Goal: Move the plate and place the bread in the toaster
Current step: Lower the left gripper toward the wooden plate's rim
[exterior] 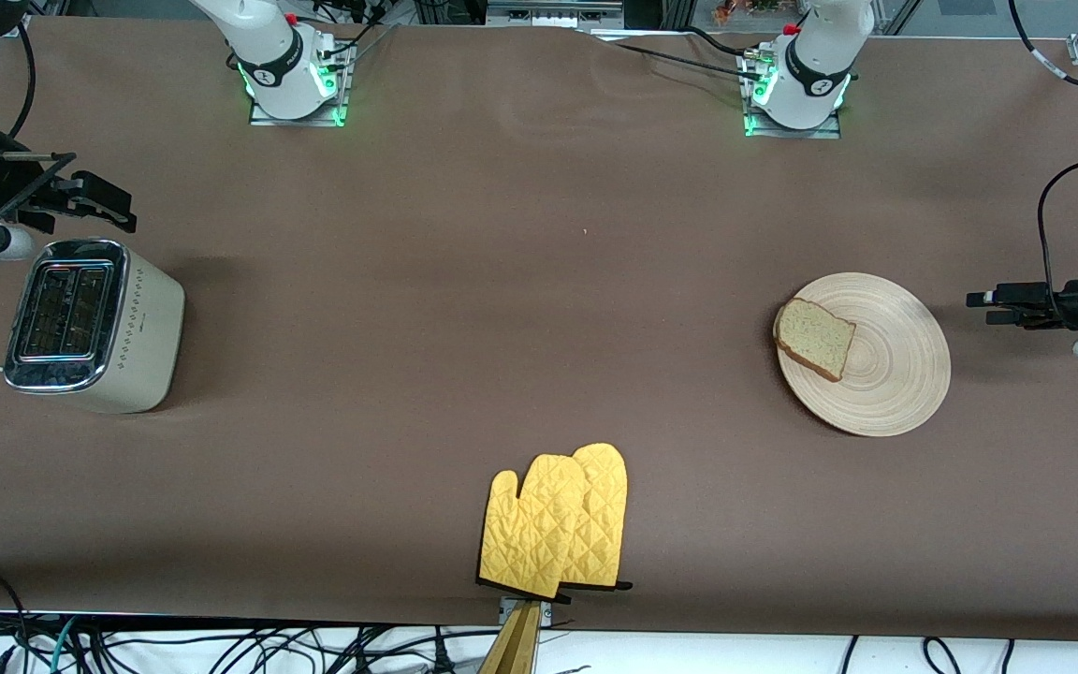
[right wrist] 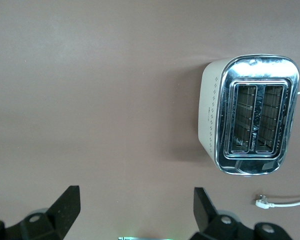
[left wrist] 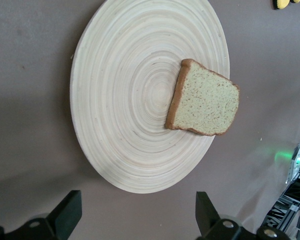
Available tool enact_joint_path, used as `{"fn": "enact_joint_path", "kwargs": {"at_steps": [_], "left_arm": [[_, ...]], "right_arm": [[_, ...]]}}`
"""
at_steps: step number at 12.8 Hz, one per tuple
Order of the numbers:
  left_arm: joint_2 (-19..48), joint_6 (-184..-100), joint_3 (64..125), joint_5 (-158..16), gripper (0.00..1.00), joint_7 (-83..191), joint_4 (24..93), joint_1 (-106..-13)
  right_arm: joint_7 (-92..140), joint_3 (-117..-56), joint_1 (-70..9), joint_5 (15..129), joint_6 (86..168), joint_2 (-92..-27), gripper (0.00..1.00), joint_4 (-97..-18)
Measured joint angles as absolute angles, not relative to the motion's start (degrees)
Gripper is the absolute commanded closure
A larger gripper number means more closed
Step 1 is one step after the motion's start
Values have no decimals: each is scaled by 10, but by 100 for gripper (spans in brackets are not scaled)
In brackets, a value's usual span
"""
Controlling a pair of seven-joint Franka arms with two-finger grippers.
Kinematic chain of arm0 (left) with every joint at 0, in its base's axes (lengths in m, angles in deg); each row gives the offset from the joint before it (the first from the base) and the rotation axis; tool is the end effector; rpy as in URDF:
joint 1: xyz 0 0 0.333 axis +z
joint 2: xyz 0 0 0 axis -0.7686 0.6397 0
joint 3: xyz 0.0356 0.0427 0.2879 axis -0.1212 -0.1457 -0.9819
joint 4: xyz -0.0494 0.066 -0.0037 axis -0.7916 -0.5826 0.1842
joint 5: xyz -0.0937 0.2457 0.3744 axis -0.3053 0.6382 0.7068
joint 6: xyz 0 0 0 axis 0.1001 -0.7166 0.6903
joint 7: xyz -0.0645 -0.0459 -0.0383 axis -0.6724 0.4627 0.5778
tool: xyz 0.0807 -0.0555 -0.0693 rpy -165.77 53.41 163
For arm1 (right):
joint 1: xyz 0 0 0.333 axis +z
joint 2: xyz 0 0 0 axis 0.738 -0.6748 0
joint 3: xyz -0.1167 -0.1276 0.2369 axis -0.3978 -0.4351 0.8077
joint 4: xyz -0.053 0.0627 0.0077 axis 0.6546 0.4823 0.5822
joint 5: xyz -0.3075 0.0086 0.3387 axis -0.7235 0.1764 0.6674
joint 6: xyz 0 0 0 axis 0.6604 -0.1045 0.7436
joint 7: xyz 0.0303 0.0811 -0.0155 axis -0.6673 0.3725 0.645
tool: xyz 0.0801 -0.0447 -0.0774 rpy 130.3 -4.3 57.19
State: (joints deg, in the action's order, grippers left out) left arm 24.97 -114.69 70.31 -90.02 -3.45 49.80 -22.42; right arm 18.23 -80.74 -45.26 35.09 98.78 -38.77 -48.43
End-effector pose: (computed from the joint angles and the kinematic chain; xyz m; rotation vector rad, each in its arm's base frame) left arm 0.5753 0.3145 0.1773 2.4057 -0.1596 -0.2453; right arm 0.6247 0.0263 0.5574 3.1292 0.0479 -0.1492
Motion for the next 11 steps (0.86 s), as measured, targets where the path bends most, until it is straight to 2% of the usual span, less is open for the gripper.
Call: {"fn": "enact_joint_path", "kwargs": {"at_steps": [4,11], "left_arm": [[298,-1173,696,-928,0,-69,488,-217],[332,-1189,692,-988,0,-94,483,-216]], "right_arm": [[182,-807,-453,351,988,-388,0,-484],[182,-807,-453,351,988,-388,0,-484]]}}
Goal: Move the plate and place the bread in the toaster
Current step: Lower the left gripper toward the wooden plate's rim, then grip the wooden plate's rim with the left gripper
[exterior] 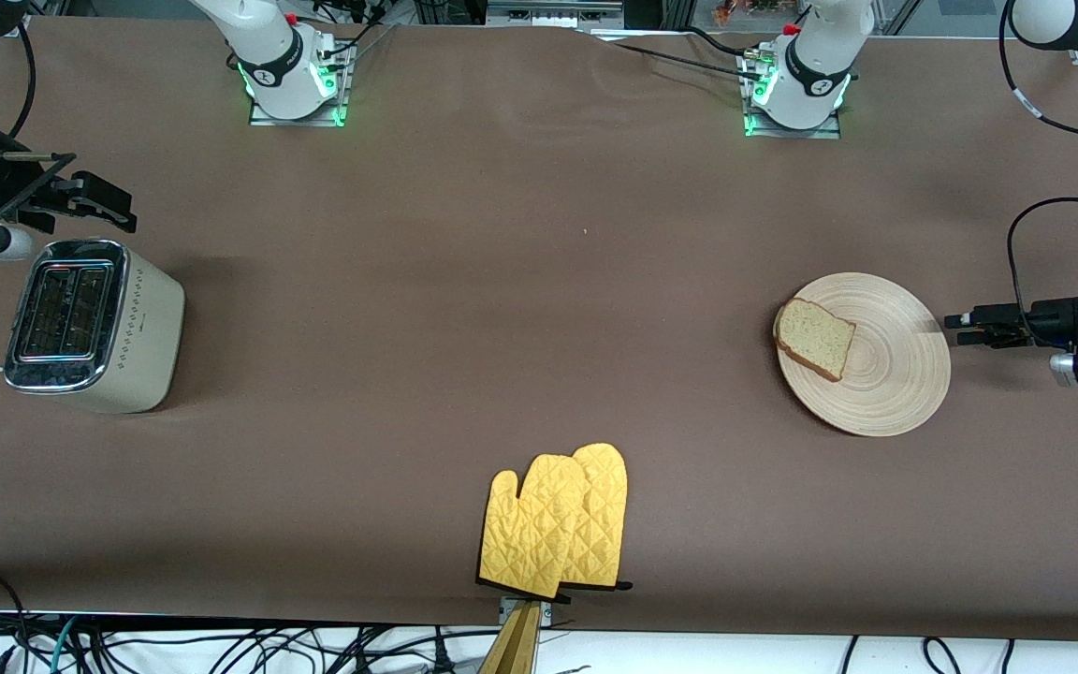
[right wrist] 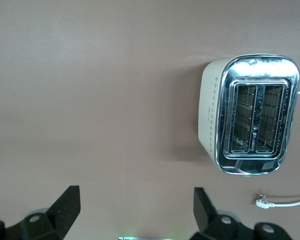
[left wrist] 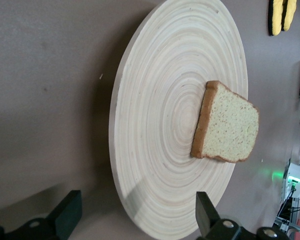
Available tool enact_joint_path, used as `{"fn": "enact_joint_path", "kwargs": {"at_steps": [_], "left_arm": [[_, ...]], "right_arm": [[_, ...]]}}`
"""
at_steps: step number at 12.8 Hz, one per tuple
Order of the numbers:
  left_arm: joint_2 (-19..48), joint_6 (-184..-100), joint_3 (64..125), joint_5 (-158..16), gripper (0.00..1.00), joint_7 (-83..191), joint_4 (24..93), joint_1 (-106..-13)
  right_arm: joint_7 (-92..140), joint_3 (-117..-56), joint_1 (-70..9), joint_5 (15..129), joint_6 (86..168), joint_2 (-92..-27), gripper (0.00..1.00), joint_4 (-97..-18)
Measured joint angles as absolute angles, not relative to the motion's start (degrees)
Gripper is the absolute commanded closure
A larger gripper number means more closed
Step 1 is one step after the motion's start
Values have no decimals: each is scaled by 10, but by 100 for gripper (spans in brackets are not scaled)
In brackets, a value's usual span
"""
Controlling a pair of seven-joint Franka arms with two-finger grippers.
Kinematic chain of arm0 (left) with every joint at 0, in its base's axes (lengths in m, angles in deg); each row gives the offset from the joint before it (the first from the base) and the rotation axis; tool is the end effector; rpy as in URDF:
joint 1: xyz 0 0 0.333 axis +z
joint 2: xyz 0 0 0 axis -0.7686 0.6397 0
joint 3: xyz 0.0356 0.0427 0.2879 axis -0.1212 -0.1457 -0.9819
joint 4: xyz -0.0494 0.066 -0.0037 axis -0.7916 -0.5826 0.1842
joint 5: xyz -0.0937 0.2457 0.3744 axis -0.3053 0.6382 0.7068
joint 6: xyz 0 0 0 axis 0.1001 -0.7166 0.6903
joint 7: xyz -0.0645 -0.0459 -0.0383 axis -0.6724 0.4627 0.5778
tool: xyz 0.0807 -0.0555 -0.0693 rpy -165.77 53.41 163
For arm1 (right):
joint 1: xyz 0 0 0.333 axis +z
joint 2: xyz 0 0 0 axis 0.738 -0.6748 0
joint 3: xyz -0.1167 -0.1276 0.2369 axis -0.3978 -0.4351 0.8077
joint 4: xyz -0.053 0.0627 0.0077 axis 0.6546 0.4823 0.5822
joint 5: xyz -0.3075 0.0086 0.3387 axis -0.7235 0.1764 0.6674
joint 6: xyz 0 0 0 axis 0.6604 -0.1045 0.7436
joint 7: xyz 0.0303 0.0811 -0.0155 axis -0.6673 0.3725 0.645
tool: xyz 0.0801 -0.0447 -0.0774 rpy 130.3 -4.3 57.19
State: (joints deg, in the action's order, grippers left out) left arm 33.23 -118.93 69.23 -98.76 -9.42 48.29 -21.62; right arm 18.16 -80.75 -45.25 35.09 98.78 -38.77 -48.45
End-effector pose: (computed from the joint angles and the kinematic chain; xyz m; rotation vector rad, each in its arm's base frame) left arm 0.5690 0.3233 0.0986 2.3197 -0.1094 -0.1147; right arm 0.6246 0.0263 0.5572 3.1291 0.0460 -0.1497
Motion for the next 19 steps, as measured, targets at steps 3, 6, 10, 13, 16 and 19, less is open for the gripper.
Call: {"fn": "enact_joint_path", "kwargs": {"at_steps": [3,6,10,13,16,19], "left_arm": [[341,-1189,693,-1006,1,-94,482,-218],[348,-1189,694,-1029,14,-94,482,-222],[361,-1192,696,-1039,43,-94,482,-228],[369,-1193,696,-1039,62,-94,483,-228],[379,-1197,695,-1039,93,-94,484,-227],[379,-1188,696,-1042,100,-93,481,-227]], "right_arm": [[182,-807,-453,351,988,-388,0,-484],[181,-807,-453,351,988,-388,0,-484],[181,-807,-453,351,988,-388,0,-484],[181,-807,-453,351,988,-388,0,-484],[181,-807,-453,351,988,-388,0,-484],[181,-808,-453,351,988,-388,0,-485]]}}
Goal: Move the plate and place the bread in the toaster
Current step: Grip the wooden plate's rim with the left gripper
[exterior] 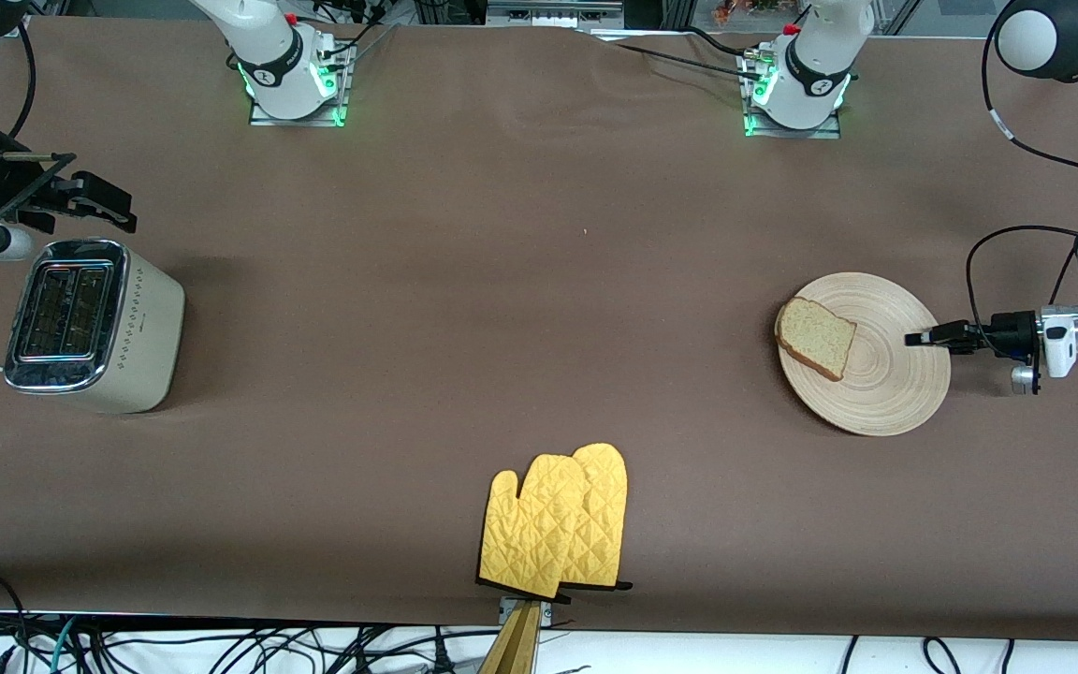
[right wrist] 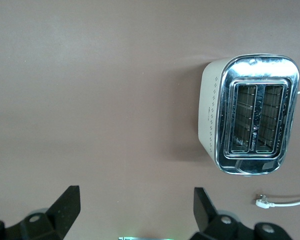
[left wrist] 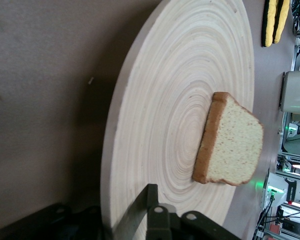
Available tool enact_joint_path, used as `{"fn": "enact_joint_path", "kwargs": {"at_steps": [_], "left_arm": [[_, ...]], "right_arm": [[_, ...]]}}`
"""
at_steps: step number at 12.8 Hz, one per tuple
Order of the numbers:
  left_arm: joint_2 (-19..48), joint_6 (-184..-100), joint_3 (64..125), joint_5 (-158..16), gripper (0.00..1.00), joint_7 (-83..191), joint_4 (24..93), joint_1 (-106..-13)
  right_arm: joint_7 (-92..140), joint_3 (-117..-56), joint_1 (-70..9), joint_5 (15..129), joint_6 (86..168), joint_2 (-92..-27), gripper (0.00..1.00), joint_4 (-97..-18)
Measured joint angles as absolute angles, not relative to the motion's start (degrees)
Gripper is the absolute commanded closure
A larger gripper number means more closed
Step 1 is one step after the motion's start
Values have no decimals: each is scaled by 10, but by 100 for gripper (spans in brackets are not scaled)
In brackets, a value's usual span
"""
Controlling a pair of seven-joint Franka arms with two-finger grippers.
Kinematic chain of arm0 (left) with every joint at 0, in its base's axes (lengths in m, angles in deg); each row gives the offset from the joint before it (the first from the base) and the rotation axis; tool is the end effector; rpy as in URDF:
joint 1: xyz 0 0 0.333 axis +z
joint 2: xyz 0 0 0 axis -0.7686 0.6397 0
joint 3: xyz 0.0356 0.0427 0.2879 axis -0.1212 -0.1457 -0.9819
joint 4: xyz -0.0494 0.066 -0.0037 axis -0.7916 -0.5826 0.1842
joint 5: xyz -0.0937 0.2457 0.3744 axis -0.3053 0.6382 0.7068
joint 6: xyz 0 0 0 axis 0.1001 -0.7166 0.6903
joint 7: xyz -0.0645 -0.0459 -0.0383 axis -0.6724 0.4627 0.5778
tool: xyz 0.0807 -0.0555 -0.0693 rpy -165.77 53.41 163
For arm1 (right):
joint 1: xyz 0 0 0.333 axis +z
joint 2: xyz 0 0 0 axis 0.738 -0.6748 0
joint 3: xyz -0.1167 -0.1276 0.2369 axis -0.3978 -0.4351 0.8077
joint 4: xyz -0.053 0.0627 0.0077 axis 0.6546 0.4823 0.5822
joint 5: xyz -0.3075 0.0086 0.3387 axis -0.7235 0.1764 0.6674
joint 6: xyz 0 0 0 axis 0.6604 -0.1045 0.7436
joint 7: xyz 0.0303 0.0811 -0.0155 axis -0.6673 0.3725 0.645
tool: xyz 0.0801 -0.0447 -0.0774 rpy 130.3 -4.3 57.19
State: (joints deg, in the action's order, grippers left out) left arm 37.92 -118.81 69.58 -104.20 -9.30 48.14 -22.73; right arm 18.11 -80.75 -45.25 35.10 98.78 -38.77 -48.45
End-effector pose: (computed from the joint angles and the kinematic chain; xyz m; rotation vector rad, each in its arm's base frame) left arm 0.5677 0.2945 0.0506 2.2236 -0.0470 -0.1186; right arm 0.6246 0.0263 0.5572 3.1293 0.0447 -0.1498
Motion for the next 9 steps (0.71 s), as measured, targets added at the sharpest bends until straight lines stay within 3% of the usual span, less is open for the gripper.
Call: {"fn": "enact_joint_path", "kwargs": {"at_steps": [6,9], "left_arm": [[379,-1187,696,-1042,100,-92,480,-229],[376,-1148,696,-1042,100,-58,475,-244]], "right_arm": [[181,-808,-453,351,988,-388,0,-484],[181,-808,-453,351,988,-388,0,-484]]}}
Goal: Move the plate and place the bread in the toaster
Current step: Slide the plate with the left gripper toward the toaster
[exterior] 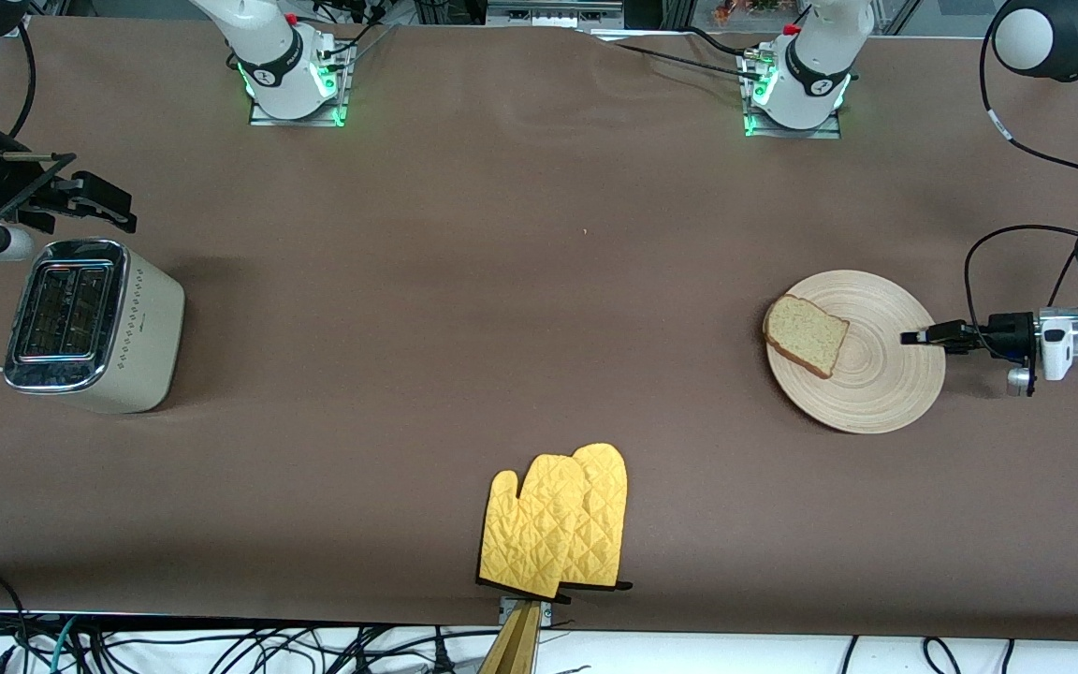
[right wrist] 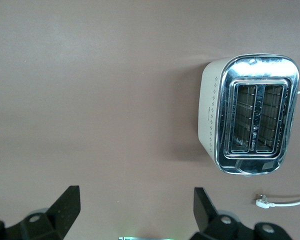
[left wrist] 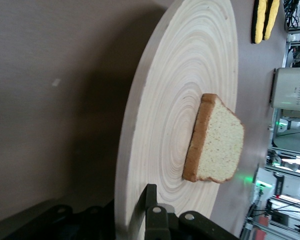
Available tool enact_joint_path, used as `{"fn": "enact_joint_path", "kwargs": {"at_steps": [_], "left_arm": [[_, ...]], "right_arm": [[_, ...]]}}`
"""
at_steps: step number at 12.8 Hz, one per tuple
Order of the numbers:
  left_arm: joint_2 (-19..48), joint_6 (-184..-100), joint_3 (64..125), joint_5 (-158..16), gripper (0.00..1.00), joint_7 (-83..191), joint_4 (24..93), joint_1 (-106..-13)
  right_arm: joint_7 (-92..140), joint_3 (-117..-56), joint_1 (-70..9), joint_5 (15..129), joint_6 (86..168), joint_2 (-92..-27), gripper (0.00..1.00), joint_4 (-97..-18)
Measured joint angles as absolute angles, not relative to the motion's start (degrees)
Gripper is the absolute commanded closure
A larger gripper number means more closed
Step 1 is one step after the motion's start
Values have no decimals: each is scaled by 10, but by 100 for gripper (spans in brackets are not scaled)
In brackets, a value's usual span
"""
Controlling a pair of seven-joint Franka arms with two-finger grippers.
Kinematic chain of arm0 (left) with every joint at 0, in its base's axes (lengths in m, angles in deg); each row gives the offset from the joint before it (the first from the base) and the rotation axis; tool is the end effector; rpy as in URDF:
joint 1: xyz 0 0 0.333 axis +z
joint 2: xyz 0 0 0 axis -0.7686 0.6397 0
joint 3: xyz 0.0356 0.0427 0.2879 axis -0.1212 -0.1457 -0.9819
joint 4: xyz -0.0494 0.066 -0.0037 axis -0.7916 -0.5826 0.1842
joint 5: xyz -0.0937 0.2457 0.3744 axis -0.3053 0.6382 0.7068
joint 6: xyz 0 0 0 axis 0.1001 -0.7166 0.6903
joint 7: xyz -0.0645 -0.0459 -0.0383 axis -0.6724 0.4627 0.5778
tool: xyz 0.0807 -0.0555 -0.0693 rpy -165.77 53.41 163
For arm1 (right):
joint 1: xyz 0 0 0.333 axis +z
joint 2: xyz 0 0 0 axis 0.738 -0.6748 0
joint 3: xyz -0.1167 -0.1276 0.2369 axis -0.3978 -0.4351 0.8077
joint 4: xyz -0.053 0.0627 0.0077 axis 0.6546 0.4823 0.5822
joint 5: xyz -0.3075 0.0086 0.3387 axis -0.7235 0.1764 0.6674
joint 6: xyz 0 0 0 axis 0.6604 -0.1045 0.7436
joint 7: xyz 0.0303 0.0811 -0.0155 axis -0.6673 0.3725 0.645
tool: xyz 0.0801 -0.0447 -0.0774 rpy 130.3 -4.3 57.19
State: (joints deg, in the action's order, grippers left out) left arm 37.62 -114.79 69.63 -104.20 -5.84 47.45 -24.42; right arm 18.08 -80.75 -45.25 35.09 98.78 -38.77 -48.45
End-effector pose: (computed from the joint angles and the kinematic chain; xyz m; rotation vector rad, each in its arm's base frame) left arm 0.5766 0.2713 0.0607 2.1763 -0.0403 -0.1973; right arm 0.6246 0.0263 0.5572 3.1291 0.0438 -0.1497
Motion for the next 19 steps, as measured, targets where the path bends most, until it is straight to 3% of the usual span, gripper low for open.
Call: {"fn": "enact_joint_path", "kwargs": {"at_steps": [4,11,15,19], "left_arm": [[366,-1075,696,-1066,100,1,467,-272],[347,-1041,697,-1193,100,70,466,-360],[333,-1068,688,-1266,100,154,466,-471],[324,-1152,684,-1333,100,193,474,-571]], "right_arm": [[181,-808,-453,351,988,-388,0,-484],[180,-808,-453,351,988,-388,0,-485],[180,-808,-453,351,988,-388,0,-485],[180,-808,-453,351,988,-388,0,-485]]}}
